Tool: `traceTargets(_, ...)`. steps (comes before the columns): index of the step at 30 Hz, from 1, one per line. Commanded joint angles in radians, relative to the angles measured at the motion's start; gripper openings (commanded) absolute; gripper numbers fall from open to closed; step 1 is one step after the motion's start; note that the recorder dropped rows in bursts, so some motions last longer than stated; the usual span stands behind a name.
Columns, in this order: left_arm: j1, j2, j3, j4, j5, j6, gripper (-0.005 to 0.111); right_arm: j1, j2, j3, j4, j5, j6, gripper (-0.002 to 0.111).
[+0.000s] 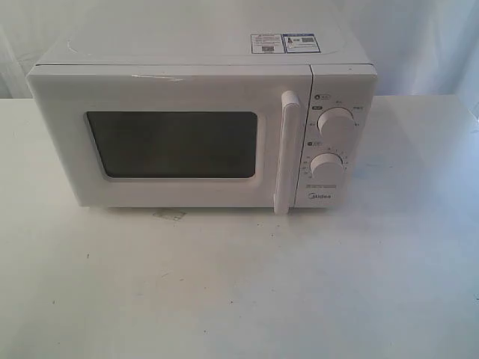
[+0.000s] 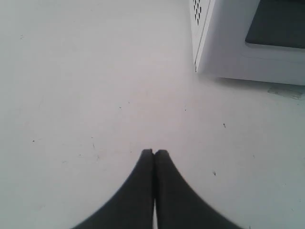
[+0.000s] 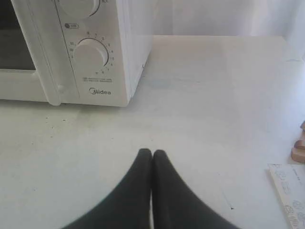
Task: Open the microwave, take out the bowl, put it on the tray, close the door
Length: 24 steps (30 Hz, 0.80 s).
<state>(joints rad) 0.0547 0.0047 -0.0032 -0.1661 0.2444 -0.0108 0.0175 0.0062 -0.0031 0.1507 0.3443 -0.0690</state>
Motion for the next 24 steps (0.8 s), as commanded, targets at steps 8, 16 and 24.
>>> traceTargets(8,0.002,-0.005,0.003,-0.009,0.003,0.004,0.000,-0.006,-0.006,0.003,-0.006,-0.001,-0.003,0.000)
traceTargets(16,0.002,-0.005,0.003,-0.009,0.003,0.004,0.000,-0.006,-0.006,0.003,-0.006,-0.001,-0.003,0.000)
traceTargets(24,0.002,-0.005,0.003,-0.009,0.003,0.004,0.000,-0.006,-0.006,0.003,-0.006,-0.066,-0.002,0.000)
